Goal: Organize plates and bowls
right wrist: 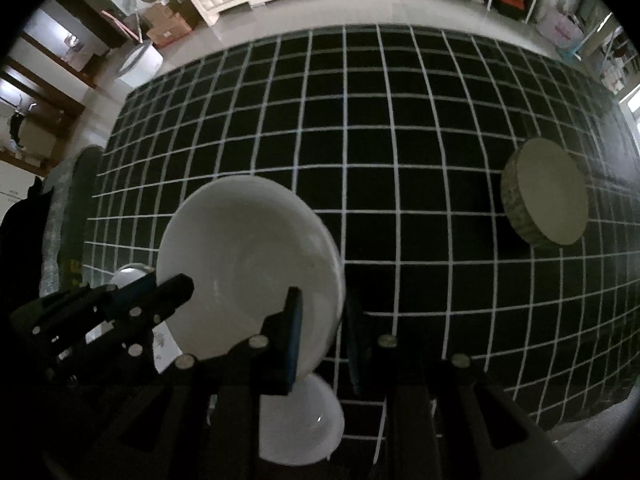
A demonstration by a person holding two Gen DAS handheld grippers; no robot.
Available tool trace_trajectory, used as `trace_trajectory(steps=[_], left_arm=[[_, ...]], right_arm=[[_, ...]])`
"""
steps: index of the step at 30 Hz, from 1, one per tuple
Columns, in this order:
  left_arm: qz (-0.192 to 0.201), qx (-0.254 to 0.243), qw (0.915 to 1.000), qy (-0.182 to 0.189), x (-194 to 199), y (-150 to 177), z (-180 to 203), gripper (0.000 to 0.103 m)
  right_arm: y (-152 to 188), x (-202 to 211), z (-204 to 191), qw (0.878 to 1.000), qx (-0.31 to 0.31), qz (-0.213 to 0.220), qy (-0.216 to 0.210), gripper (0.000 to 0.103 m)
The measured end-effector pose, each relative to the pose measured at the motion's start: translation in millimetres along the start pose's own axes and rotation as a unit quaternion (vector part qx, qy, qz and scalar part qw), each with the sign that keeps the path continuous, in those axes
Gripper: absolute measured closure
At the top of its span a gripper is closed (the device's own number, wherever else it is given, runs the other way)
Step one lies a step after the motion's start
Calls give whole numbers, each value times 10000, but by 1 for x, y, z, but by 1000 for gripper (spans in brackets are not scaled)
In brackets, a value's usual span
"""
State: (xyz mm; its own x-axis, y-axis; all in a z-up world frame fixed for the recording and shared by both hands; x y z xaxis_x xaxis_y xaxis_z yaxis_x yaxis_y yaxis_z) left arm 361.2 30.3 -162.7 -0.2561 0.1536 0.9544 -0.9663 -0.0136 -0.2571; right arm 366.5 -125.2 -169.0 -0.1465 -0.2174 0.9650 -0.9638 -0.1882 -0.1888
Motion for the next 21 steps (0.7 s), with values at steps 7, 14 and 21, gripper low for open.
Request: trace_trajectory(steps=[7, 14, 21], left_arm=[[124, -53, 9999, -66, 27, 29, 5, 94], [8, -33, 10000, -78, 22, 59, 21, 94], [-165, -68, 9998, -68, 9, 84, 25, 94]], right_arm=[[28, 34, 11, 9998, 147, 155, 11, 79], [54, 31, 7, 9999, 155, 56, 18, 79], [86, 13, 13, 9997, 12, -227, -120, 79]])
Point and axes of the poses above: each gripper's, at about its wrist camera, not at the fingertips, and x roughly against the way its jaws point, z to its right, y to its underside, the point moved 1 cm from there along -x, roughly the way its jaws point, and after that the axes turned 4 degrees about x, right-handed, at the moved point
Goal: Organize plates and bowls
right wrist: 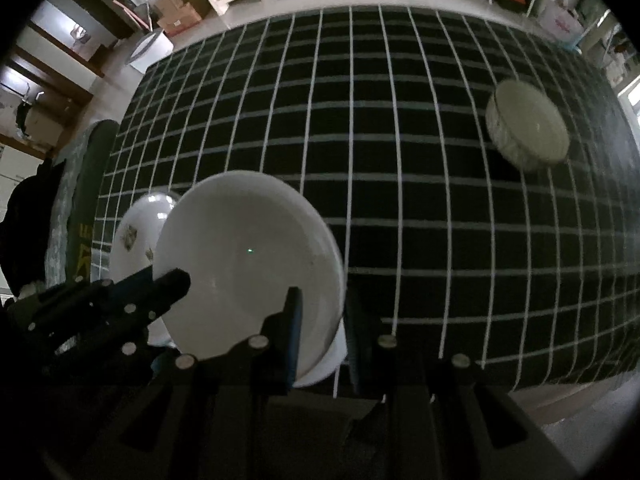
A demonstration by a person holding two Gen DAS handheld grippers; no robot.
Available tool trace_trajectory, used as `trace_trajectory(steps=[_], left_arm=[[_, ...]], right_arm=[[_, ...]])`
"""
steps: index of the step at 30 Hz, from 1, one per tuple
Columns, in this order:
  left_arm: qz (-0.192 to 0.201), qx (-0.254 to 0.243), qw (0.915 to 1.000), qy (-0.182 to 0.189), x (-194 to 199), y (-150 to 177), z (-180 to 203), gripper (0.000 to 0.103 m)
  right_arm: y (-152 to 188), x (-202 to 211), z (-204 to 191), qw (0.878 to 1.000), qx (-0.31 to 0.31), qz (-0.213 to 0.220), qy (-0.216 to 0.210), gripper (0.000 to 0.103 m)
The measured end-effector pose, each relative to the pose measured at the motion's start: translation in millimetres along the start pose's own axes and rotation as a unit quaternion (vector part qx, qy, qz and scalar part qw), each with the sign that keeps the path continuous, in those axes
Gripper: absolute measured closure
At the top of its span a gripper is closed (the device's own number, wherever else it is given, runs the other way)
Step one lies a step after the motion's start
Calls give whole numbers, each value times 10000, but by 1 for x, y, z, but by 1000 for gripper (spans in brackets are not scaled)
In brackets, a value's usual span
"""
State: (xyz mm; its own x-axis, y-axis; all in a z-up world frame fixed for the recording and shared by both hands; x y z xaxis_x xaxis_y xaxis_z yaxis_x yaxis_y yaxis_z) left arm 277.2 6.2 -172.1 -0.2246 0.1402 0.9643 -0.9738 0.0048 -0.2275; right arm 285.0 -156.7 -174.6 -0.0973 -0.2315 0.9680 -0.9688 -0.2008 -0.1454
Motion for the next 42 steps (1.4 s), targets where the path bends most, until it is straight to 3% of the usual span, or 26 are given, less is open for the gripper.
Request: trace_trajectory(steps=[11, 28, 35, 39, 42], left_arm=[[-250, -104, 9996, -88, -22, 28, 8, 94], [-390, -11, 9992, -81, -44, 31, 7, 93], [-477, 162, 9987, 106, -47, 30, 1, 92], [-400, 173, 9989, 180, -40, 31, 2, 91], [-230, 109, 9997, 29, -28, 27, 3, 91]], right_arm=[[30, -31, 4, 9992, -127, -371, 8, 79], [20, -43, -4, 9988, 159, -328, 323, 79], [16, -45, -5, 9988, 222, -312, 303, 79], [17, -41, 2, 9987, 219, -247, 384, 79], [17, -35, 6, 9992, 144, -204, 320, 79]])
Point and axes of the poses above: each gripper's, at about its wrist camera, not at the fingertips, and x roughly against the way its jaws point, z to its right, y to its underside, the point moved 1 cm from there along -x, roughly the way its jaws point, and after that the axes turned 4 degrees about x, right-handed, at the moved point
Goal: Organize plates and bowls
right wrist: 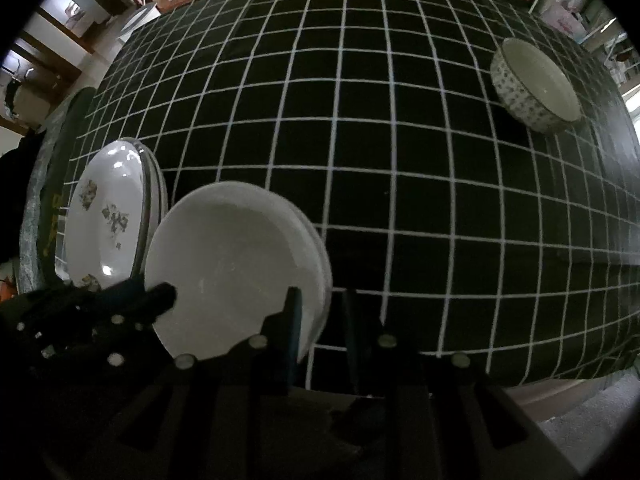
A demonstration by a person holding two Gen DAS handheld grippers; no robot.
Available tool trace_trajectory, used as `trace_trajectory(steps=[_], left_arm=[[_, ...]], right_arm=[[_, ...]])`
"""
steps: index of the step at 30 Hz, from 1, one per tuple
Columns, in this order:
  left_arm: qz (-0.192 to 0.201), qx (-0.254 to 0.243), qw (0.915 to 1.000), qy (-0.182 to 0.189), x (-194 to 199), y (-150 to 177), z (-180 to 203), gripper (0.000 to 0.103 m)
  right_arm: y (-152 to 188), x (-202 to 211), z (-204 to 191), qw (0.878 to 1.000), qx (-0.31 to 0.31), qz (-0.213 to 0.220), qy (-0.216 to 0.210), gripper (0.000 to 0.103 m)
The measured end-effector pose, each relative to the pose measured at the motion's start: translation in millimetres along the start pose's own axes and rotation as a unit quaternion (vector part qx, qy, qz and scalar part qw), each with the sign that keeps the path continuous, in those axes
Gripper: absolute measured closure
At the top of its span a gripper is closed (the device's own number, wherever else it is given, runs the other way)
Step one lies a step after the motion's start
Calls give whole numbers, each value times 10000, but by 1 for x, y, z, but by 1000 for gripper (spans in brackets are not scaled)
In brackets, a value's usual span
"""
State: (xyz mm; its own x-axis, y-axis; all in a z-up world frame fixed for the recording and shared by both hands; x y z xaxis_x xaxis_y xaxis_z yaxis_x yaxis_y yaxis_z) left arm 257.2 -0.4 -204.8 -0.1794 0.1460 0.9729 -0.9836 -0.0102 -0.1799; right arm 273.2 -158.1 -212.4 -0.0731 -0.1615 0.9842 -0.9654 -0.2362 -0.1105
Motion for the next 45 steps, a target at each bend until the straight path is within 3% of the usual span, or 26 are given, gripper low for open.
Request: trace_trajectory(steps=[8, 11, 14, 19, 22, 24, 32, 45], left_arm=[[336, -199, 9992, 124, 38, -18, 15, 85], [544, -390, 9978, -10, 53, -30, 35, 85], [586, -490, 9969, 211, 62, -45, 50, 76], [640, -593, 9950, 490, 75, -79, 79, 76], [663, -694, 9936, 600, 77, -98, 100, 74], [612, -738, 9927, 732, 75, -112, 114, 69], [491, -946, 9912, 781, 52, -160, 161, 68], [130, -1089, 9919, 644, -25, -220, 203, 68]], right_arm=[[-4, 26, 19, 9997, -130, 195, -119, 74], [-8, 41, 30, 9990, -205, 354, -171, 74], [-12, 61, 46, 9981, -312, 533, -52, 74], [-22, 98, 81, 9944, -563, 899, 13, 52], [-31, 115, 105, 9916, -772, 1037, 109, 48], [-38, 120, 119, 9903, -866, 1075, 159, 47], [-64, 123, 167, 9864, -1216, 1042, 366, 46], [-107, 65, 233, 9828, -1638, 689, 500, 46]])
Point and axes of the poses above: each gripper's, at about its wrist camera, not at the fingertips, and x roughly against the way its jaws point, z to its right, y to its underside, the point moved 1 cm from there along -x, roughly the way its jaws point, and after that the axes turned 4 degrees about x, right-handed, at the moved point
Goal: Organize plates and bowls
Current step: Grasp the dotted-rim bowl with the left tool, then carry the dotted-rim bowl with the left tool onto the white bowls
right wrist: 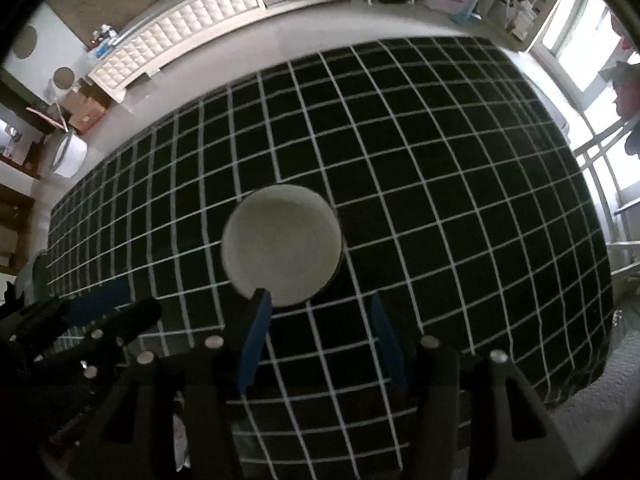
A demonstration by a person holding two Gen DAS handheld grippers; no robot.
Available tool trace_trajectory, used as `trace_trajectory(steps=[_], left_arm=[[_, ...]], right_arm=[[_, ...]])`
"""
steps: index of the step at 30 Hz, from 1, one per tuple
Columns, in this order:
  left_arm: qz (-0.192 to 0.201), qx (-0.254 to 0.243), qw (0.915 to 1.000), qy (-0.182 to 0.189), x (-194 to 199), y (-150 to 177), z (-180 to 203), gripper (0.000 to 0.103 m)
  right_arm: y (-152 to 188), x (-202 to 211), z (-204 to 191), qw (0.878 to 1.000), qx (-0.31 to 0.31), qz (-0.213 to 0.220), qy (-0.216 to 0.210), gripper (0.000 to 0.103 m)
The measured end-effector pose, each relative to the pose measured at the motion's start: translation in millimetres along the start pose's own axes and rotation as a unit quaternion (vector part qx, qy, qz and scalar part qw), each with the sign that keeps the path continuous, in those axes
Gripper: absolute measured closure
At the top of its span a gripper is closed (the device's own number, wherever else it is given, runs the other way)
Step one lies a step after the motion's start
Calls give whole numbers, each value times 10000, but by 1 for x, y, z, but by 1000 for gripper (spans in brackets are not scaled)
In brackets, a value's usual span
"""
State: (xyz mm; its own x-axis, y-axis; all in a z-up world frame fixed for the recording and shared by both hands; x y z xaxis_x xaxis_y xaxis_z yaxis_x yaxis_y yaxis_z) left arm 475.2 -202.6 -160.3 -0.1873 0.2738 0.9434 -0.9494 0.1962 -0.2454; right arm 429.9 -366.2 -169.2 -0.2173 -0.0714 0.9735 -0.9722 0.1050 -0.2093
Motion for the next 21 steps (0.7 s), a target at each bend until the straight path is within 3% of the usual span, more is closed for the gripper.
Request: trace_trajectory(steps=[9, 15, 21], left_arm=[[-272, -71, 9996, -56, -55, -22, 6, 69], [-365, -120, 9991, -155, -70, -23, 7, 87], [-258, -402, 9984, -288, -71, -19, 15, 94]], right_arm=[[-12, -38, 8, 9999, -100, -125, -5, 48], [-12, -47, 6, 9998, -118, -148, -100, 63], [-7, -59, 9, 9989, -266, -370, -100, 83]])
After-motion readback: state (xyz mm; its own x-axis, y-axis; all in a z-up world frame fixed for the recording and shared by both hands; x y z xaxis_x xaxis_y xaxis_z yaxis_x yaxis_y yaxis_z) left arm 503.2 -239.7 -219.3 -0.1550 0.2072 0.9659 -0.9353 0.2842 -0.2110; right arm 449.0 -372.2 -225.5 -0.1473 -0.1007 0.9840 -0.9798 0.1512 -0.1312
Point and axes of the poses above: each gripper's, at about its wrist camera, not at the fingertips, and x roughly against the way its jaws point, z to its right, y to its underside, the point moved 1 cm from there along -x, roughly the way its jaws point, and after that the axes turned 4 degrees about x, right-handed, at the moved point
